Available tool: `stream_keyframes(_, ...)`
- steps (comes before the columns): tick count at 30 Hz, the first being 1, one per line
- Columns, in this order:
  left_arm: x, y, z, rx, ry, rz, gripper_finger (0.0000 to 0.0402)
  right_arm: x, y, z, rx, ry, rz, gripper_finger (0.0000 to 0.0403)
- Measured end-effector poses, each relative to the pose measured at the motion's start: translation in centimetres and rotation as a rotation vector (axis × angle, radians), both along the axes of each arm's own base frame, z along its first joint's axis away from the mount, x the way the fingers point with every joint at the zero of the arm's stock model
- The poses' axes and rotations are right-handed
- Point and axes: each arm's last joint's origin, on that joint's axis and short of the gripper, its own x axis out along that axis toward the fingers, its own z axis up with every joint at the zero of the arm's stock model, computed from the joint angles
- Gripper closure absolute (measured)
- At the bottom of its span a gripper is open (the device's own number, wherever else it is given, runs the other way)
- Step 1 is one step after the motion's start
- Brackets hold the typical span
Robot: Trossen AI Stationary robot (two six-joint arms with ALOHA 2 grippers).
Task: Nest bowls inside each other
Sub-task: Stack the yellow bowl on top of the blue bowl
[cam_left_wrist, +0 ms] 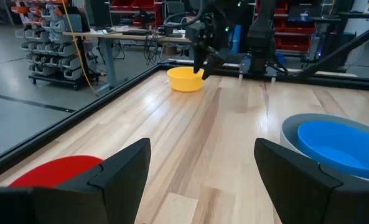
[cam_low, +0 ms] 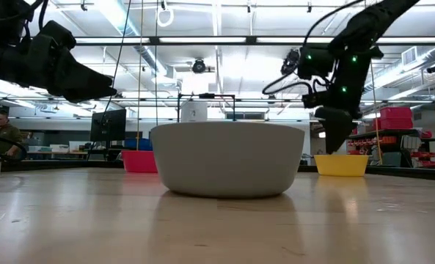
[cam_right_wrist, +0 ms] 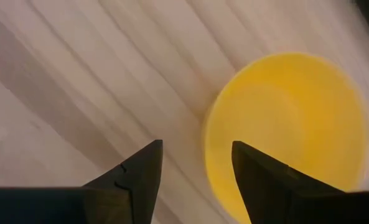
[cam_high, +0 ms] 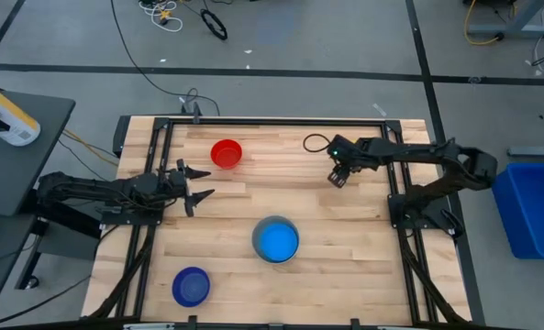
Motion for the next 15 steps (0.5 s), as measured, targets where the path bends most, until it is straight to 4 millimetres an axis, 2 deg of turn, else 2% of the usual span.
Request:
stream_keyframes(7,0.0,0.0,0.0,0.001,-0.003,0.006,0.0107,-0.5,-1.5,-0.4,0.044,-0.064,0.005,0.0209)
stream_keyframes(15,0.0,0.0,0.0,0.001,-0.004,0.007,0.0107,-0.6,-1.7,-0.4,0.060,-0.081,0.008,0.0253)
